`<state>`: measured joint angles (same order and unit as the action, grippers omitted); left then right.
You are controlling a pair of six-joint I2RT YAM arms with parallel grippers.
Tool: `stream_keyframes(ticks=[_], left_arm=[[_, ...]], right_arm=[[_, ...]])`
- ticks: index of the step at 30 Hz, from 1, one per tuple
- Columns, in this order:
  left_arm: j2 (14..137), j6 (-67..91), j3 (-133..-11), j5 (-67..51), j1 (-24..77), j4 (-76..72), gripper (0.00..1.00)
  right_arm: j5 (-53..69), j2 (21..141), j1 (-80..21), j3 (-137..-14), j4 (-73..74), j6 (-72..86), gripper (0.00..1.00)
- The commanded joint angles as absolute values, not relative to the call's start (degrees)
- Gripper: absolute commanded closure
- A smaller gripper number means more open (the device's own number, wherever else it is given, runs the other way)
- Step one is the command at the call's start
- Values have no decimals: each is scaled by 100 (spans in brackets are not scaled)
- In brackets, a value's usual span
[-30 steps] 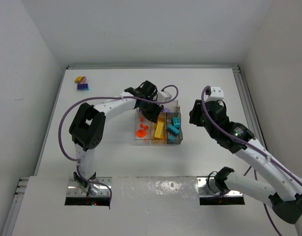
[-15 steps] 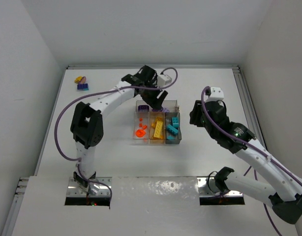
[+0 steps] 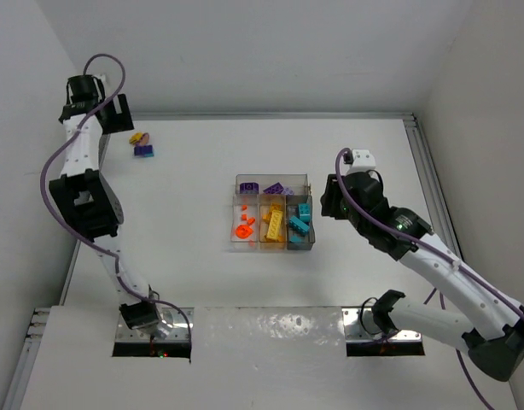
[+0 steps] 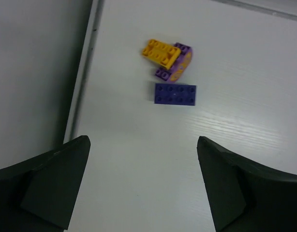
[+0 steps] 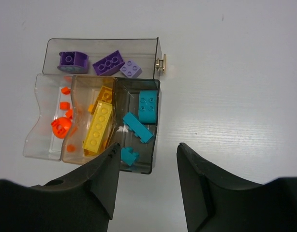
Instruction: Sort the legos into containers by color
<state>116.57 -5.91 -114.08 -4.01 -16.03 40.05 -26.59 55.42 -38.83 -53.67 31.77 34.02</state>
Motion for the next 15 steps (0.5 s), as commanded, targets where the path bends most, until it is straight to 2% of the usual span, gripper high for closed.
stream_keyframes(ticks=[1, 2, 15], left_arm=[[12242, -887, -11794, -26, -1309, 4271, 9], [12374, -922, -11899, 139, -1310, 4306, 3], [13543, -879, -12339, 729, -1310, 3806, 0]], right_arm=[[-2575, 5651, -3911, -5370, 2856, 3226, 50], [-2584, 5695, -3911, -5405, 2900, 3191, 50], [-2628, 6047, -3902, -5607, 2909, 2988, 49]])
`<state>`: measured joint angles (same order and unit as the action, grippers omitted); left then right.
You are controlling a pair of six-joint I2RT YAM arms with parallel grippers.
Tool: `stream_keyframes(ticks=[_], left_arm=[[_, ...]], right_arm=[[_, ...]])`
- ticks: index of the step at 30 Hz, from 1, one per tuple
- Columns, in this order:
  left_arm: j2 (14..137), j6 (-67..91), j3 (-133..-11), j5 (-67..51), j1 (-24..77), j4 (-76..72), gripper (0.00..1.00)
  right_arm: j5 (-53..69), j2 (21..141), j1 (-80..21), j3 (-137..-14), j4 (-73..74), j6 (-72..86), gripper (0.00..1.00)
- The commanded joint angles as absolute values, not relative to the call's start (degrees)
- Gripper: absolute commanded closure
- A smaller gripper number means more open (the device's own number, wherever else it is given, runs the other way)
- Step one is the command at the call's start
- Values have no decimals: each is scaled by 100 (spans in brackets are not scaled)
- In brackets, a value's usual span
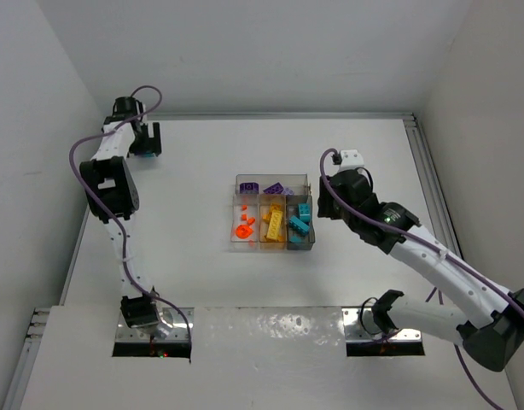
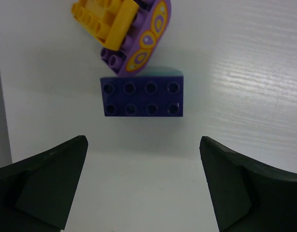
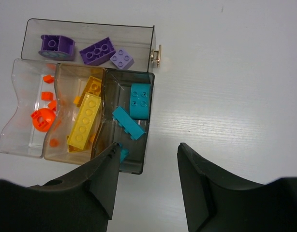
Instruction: Sort the legos into containers by color
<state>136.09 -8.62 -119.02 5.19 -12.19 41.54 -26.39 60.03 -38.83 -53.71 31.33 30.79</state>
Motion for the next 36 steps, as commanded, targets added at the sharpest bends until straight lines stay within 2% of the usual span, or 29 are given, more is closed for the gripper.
stream_keyframes(ticks=[1, 5, 8, 12, 19, 25, 32, 36], left_arm=[[13614, -879, -12392, 695, -1310, 3806, 0], [13772, -853, -12366, 677, -1310, 3701, 1], [13851, -870, -12357, 589, -1301, 3586, 7], [13904, -861, -12375, 466, -1301, 3507, 20], [13966, -835, -12349, 536, -1292, 3218, 26], [13931, -861, -12252, 527, -1257, 3041, 41], [13957, -879, -12164, 343, -1266, 3217, 73], [13896, -879, -12059, 334, -1257, 3278, 73]], right_arm=[[-2619, 6047, -3902, -5607, 2909, 2997, 49], [-2610, 6082, -3902, -5616, 2918, 3015, 49], [-2628, 6073, -3902, -5642, 2935, 3006, 49], [-2646, 6073, -3902, -5686, 2988, 3006, 49], [-2637, 6073, -3911, -5722, 3076, 3059, 49], [-2654, 6065, -3902, -5722, 3138, 3094, 49], [-2716, 6073, -3902, -5792, 3164, 3024, 49], [-2751, 6073, -3902, -5853, 3190, 2962, 49]])
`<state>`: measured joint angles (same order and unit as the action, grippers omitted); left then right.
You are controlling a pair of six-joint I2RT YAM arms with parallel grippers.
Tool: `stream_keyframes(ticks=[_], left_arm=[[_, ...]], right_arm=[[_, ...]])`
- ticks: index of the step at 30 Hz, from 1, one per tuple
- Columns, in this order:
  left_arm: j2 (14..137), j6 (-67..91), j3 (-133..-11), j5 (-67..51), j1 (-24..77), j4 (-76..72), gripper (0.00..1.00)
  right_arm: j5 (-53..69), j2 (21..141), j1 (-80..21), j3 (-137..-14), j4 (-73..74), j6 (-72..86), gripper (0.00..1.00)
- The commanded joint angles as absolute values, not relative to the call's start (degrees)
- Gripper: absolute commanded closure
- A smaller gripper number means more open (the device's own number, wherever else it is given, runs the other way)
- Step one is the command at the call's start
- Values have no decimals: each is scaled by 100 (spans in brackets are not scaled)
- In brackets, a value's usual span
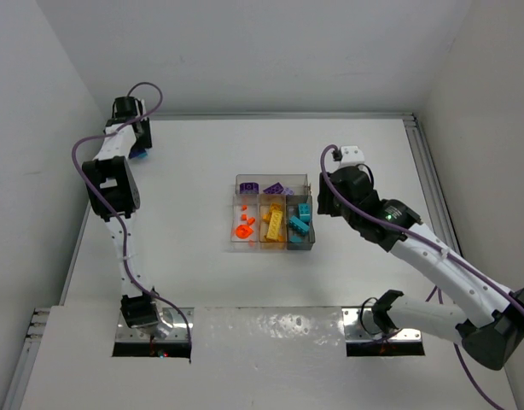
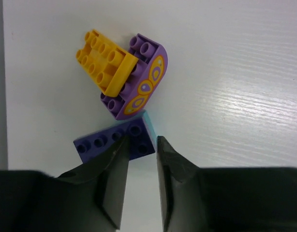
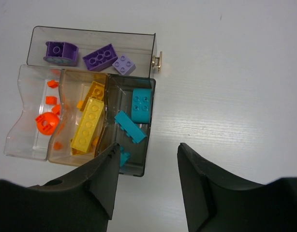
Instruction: Sort the legos into containers by color
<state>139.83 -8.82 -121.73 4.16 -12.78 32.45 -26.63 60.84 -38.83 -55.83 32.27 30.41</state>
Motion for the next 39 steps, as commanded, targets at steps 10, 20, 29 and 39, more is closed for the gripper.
stream_keyframes(ticks=[10, 20, 29, 39], left_arm=[[13167, -1817, -11962, 264, -1266, 3498, 47], [13269, -3558, -12383, -693, -1801, 4209, 32], [13720, -4052, -12692, -1538, -2311, 3781, 5], [14079, -3841, -12603, -2206, -2364, 3331, 10]], right_arm=[[-2698, 6021, -3902, -5819, 3269, 3006, 49], [-2689, 5889, -3902, -5616, 3234, 3067, 49], [-2663, 5880, -3902, -5616, 3313, 3111, 49], [-2522, 6214, -3902, -5906, 3436, 3032, 49]])
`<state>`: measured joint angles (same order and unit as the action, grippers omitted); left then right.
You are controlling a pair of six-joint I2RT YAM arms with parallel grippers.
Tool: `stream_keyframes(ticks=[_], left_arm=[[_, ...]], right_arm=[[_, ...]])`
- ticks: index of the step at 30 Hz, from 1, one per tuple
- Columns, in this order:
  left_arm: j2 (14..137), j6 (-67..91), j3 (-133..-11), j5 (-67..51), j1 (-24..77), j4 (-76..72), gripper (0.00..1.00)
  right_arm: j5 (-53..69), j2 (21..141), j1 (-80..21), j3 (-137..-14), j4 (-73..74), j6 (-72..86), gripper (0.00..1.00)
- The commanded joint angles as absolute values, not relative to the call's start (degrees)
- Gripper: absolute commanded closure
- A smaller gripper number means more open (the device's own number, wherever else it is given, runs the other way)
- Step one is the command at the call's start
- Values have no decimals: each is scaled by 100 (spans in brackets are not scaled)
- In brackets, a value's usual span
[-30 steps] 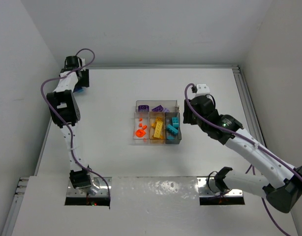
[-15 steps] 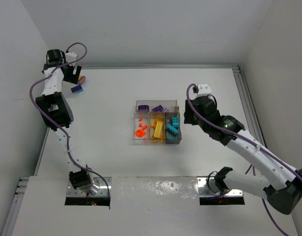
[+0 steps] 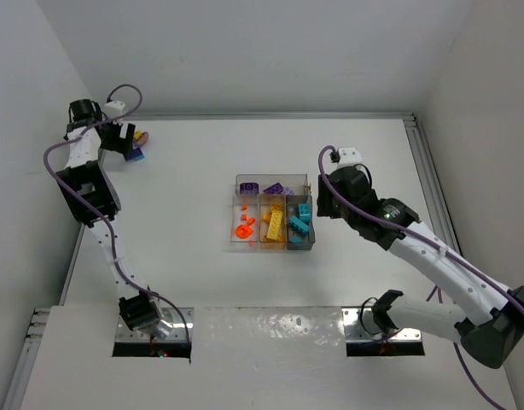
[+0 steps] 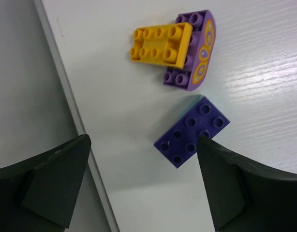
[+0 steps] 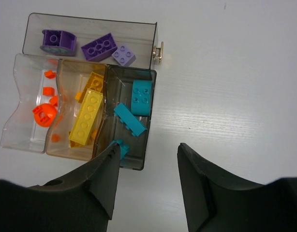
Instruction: Sort the legos into containers by color
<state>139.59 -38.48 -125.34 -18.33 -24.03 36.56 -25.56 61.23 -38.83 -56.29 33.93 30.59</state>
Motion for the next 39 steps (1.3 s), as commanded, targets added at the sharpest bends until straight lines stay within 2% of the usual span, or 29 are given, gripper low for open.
stream_keyframes(ticks=[1, 5, 19, 25, 32, 39], left_arm=[[14097, -3928, -12586, -2276, -2364, 3392, 13], [14150, -4086, -12507, -2364, -2364, 3498, 21], [13984, -4490, -12157, -3225, -2364, 4069, 33], [13465, -4763, -11427, -3305, -2364, 4253, 34], [12921, -4825, -11154, -3700, -2364, 4536, 34], [12560, -4939, -10943, -3350, -2303, 4465, 34]], right_arm=[[-2531, 6240, -3911, -5924, 3428, 3024, 49], [-2496, 6319, -3911, -5950, 3366, 3041, 49], [-2355, 6697, -3902, -6258, 3428, 2962, 49], [-2373, 6706, -3902, -6293, 3401, 2901, 49], [-2329, 6706, -3911, -6319, 3357, 2883, 49], [-2312, 6645, -3902, -6275, 3331, 2892, 49]])
